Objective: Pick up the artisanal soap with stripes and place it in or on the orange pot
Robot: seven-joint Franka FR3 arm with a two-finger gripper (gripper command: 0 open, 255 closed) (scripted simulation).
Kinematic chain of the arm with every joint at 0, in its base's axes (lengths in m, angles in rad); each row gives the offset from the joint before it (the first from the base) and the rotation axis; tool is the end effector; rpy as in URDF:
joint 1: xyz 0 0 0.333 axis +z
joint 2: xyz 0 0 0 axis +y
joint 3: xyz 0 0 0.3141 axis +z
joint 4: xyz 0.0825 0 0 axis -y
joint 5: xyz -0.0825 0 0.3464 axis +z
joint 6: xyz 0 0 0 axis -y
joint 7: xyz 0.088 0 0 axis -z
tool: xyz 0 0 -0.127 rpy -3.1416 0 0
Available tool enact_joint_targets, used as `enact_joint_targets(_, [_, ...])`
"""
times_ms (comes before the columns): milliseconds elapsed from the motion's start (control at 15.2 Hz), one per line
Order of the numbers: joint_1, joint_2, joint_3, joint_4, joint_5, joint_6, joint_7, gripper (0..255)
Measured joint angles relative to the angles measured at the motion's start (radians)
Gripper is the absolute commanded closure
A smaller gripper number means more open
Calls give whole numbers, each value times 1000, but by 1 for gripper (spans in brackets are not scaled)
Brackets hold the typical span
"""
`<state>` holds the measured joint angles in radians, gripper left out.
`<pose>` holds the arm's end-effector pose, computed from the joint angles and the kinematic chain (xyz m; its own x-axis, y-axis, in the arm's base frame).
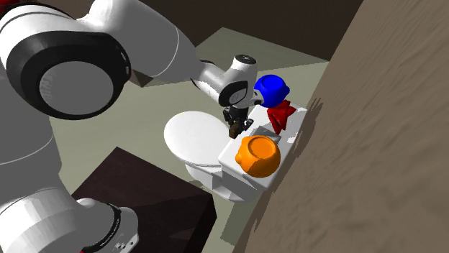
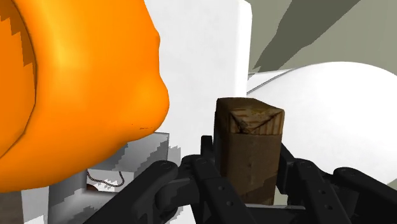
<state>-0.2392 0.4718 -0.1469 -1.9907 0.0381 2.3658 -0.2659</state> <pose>0.5327 -0.2134 0.2253 0.9859 -0.1356 -0.0985 -0.1346 -0.9908 0.0172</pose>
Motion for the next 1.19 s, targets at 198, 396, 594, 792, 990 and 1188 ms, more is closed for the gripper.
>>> enact_joint_targets(198, [2,-29,-3,-1,-5,-28,2,255])
enact_joint_targets(396, [4,-59,-6,3,-10,-63,4,255])
enact_joint_targets(594, [6,-87,-9,5,-15,-92,5,255])
enact_joint_targets(792, [8,-114,-11,15,-19,-128,8,255])
enact_joint_targets(990, [10,-135,-13,26,-23,-160,9,255])
enact_joint_targets(1188, [12,-160,-15,34,-28,-193,12,255])
